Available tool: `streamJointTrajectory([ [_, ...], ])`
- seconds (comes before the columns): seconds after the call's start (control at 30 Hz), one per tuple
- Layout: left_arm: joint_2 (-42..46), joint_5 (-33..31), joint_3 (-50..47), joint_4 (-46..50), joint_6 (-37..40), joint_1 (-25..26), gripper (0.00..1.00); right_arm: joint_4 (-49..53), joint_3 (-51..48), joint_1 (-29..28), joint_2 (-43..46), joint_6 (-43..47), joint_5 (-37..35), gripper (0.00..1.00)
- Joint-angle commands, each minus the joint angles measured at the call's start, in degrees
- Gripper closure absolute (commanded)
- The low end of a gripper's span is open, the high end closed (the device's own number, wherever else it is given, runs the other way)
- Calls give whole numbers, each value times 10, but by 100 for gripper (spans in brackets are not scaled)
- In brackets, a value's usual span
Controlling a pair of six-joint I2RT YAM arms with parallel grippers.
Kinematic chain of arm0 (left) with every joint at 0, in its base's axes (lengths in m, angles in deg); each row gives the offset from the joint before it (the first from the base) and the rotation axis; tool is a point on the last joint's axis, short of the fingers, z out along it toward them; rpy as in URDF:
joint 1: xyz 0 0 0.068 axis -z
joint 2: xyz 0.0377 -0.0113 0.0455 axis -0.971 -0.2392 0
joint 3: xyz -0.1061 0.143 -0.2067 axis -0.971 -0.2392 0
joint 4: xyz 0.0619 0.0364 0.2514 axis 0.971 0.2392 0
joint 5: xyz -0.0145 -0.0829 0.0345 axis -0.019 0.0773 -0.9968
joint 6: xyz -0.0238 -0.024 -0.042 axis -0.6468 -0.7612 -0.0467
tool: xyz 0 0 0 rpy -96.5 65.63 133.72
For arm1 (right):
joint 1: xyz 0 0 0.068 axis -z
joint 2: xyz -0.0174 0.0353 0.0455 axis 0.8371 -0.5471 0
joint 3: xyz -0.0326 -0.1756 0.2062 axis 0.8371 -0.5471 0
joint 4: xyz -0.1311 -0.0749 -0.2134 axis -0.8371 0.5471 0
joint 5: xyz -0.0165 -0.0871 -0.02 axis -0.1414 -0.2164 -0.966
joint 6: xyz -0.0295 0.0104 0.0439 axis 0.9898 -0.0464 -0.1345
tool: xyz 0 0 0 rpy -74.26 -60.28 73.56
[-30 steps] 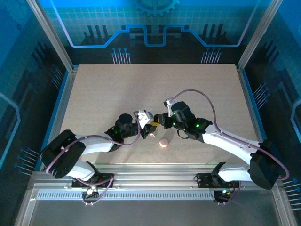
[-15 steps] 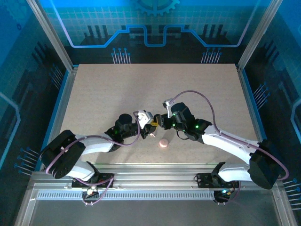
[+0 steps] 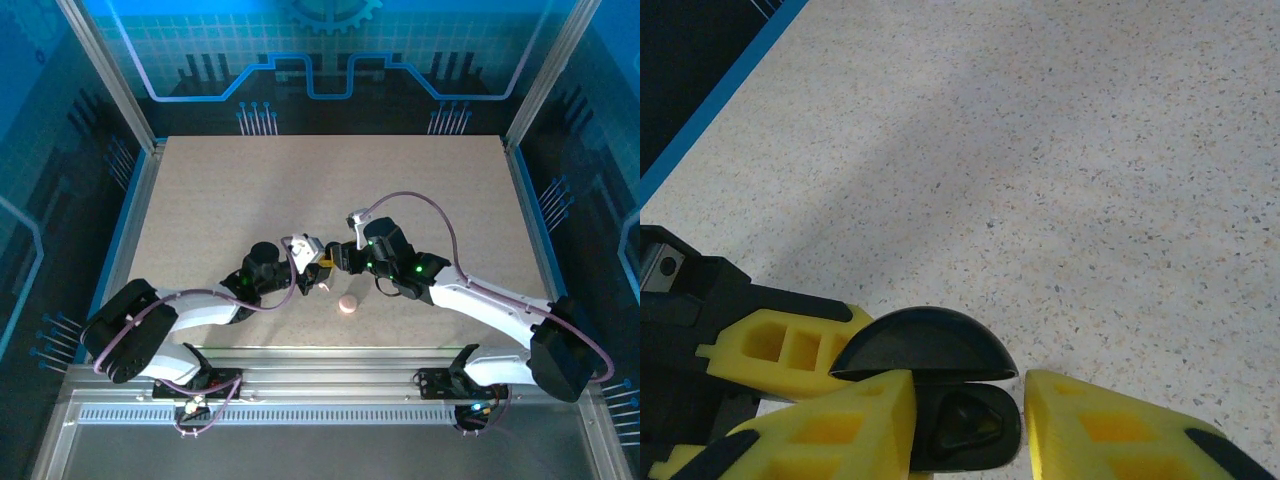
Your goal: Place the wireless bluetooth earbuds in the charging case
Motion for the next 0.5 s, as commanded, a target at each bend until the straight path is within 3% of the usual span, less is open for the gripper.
streamJointTrajectory([
  [0.0,17,6,1,-28,6,2,85,-4,-5,-8,11,-7,20,63],
  [0.27,18,11,0,-28,9,3,85,-16,-12,9,42,-20,34,55],
  [0.47,25,45,-17,-56,22,2,85,-45,-39,59,92,-20,107,53],
])
